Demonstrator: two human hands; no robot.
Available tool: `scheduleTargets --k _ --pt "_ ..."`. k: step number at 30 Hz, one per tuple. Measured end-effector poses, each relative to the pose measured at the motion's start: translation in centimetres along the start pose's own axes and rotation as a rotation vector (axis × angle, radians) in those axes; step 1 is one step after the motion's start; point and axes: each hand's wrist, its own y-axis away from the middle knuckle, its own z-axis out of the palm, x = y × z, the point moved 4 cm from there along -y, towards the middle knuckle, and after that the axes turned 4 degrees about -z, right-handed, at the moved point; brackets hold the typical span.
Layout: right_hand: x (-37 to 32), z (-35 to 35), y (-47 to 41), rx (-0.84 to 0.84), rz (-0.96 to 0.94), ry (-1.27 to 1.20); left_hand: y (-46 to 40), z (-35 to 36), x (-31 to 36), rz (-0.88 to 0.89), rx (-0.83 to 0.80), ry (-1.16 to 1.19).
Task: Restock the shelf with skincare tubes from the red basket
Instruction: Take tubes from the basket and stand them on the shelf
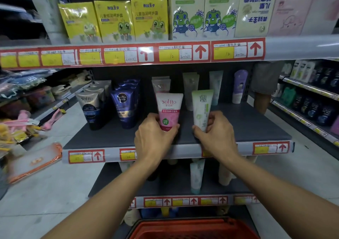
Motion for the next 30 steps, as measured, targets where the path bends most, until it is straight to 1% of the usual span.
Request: scheduleTargets --k 3,6,9,11,15,19,21,30 --pt "-0.1 0.1 0.1 -0.004 -0.003 -0.001 0.3 0.3 -0.6 -0.008 -0.005 0.031" --pt "-0.2 0.0 0.3 0.002 -0.006 0.036 0.6 0.4 -0.7 0.004 0.019 0.005" --pt "0.1 -0.3 0.6 0.009 -0.007 0.159 0.6 0.5 -0.6 0.026 0.022 -0.05" --pt "0.2 -0.3 0.5 -0.032 -0.029 0.261 0.4 0.7 -0.7 0.043 -0.009 -0.107" --pt "0.3 0.0 -0.8 -0.137 -0.002 0.337 -0.9 1.1 -0.9 -0.033 -0.104 -0.157" --pt "0.6 0.8 -2.9 -0.257 0.149 0.337 -3.0 1.8 -0.8 -0.133 -0.171 -0.194" --pt "0.6 1.2 -3.9 -0.29 0.182 0.347 -4.0 2.2 -0.8 -0.163 -0.179 -0.212" --pt "1.8 3.8 -7.2 -0.248 0.179 0.348 -7.4 4.8 -1.4 -0.234 -0.2 -0.166"
